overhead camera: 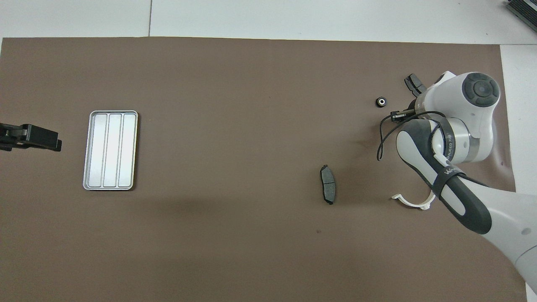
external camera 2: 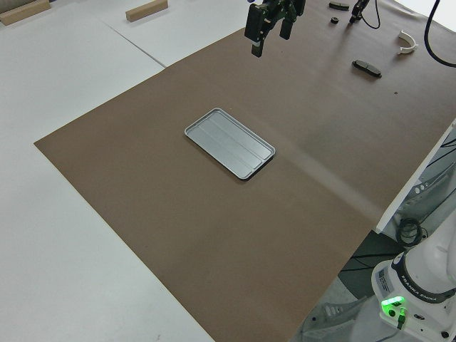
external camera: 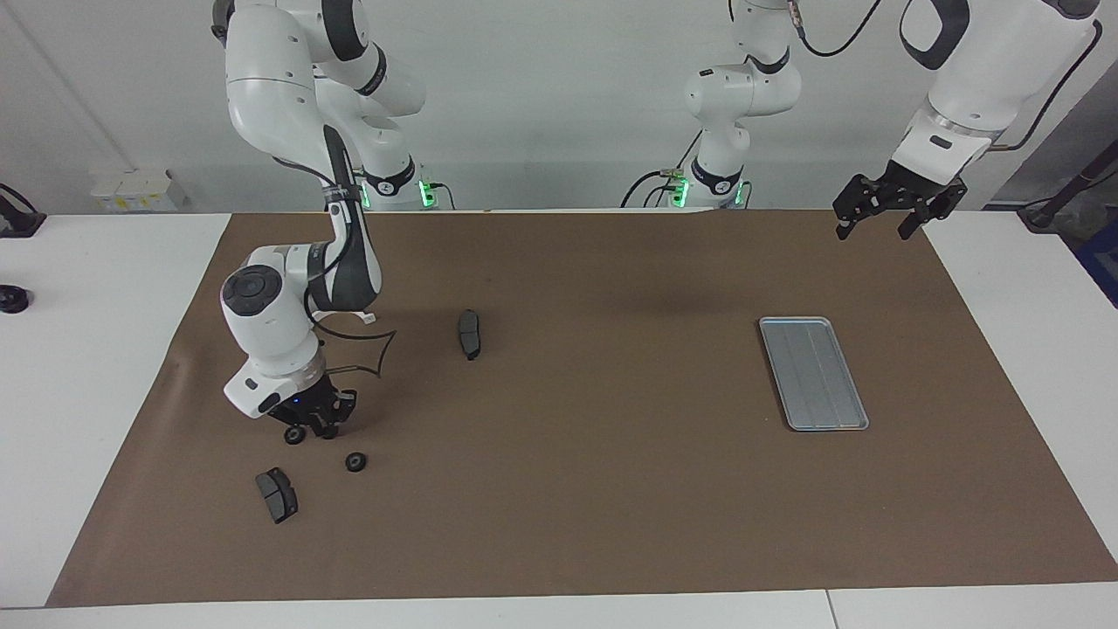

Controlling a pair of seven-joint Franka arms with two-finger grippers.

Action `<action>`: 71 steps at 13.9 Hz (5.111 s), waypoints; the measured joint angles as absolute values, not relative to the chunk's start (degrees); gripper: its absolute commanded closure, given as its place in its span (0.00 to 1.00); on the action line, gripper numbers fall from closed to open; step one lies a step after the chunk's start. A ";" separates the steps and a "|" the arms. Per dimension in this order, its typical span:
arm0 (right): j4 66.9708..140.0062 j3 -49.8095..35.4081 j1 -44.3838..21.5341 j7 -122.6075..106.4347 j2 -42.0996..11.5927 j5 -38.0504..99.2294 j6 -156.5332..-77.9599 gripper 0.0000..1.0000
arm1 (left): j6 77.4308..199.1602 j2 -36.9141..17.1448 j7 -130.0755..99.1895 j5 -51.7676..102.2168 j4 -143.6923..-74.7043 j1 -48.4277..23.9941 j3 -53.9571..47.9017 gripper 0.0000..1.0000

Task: Pick bearing gear from pile to tray

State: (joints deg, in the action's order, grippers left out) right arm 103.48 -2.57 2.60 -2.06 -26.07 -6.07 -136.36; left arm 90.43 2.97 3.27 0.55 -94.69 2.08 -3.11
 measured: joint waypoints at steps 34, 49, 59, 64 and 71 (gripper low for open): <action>87.83 -8.21 -32.24 27.51 -33.77 -14.10 -138.94 0.21 | 117.99 -7.74 -11.26 0.65 -103.23 -5.58 -4.68 0.00; 87.79 -7.85 0.16 19.53 -33.93 -14.10 -134.68 0.22 | 137.62 -22.83 -55.56 -5.05 -107.88 -26.79 -4.78 0.59; 89.50 -8.37 2.43 19.53 -35.46 -14.11 -134.69 0.36 | 138.71 -22.73 -56.74 -5.13 -109.91 -28.16 -4.77 1.00; 91.33 -8.41 2.38 19.53 -35.60 -14.11 -134.77 0.56 | 137.72 -22.48 -56.61 -5.16 -109.53 -28.14 -4.38 1.00; 91.33 -8.69 2.15 19.53 -35.35 -14.13 -134.66 0.95 | 126.26 -10.80 -30.93 -4.53 -108.02 -10.46 -3.05 1.00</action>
